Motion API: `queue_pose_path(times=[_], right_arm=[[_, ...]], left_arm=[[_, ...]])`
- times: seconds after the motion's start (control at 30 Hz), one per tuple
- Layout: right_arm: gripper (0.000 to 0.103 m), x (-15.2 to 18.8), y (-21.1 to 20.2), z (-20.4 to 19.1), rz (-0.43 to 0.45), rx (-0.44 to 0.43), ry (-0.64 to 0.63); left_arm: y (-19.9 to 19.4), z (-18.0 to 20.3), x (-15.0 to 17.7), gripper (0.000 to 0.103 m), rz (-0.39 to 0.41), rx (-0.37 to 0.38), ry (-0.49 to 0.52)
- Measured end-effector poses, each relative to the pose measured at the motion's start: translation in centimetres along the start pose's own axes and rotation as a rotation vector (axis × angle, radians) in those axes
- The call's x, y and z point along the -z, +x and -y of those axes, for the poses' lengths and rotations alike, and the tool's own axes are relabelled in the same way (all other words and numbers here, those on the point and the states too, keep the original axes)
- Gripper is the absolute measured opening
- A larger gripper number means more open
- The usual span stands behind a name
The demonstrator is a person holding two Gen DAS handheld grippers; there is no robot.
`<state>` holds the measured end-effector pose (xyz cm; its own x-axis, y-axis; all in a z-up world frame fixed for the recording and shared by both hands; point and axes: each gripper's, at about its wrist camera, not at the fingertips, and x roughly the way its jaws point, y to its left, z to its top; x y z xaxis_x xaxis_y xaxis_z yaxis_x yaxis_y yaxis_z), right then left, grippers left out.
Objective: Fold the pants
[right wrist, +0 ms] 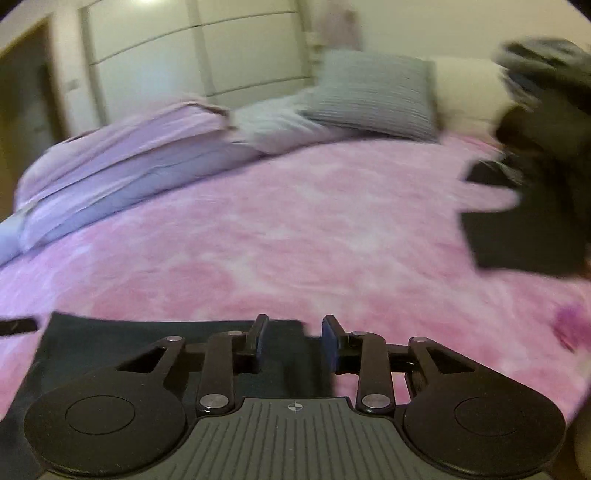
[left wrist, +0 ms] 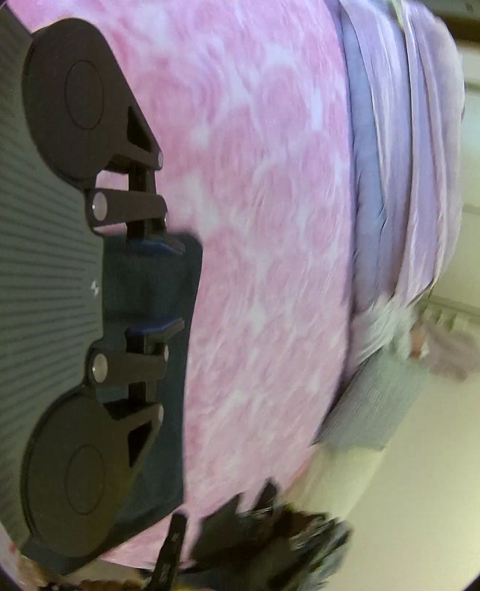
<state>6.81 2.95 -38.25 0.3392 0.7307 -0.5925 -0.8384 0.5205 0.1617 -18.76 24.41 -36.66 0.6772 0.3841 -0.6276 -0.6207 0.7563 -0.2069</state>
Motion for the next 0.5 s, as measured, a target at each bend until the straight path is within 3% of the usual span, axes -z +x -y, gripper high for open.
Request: queue_pose_path(times=[0.1, 0.13, 0.2, 0.33, 0.43, 0.5], right_arm=[[0.015, 1.6, 3.6, 0.0, -0.07, 0.081, -0.098], [0.015, 2.1, 3.9, 0.8, -0.05, 0.058, -0.075], [0.017, 1.8, 3.2, 1.6, -0.063, 0.066, -0.033], [0.017, 1.6, -1.0, 1.3, -0.081, 0.178, -0.087], [0.017, 3.4, -6.1, 0.4, -0.05, 0.056, -0.065], [0.017, 5.1, -8.2, -0.4, -0.063, 0.024, -0.065]], left_arm=[[3.4, 0.7, 1.0, 0.023, -0.038, -0.048, 0.12], [3.7, 0.4, 1.3, 0.023, -0.036, -0.036, 0.111], [3.0, -0.2, 1.0, 0.019, -0.042, -0.032, 0.068], [-1.8, -0.1, 1.3, 0.014, -0.03, -0.084, 0.067], [-6.5, 1.3, 3.0, 0.015, -0.034, -0.005, 0.048], [-8.5, 3.0, 5.2, 0.015, -0.058, 0.04, 0.094]])
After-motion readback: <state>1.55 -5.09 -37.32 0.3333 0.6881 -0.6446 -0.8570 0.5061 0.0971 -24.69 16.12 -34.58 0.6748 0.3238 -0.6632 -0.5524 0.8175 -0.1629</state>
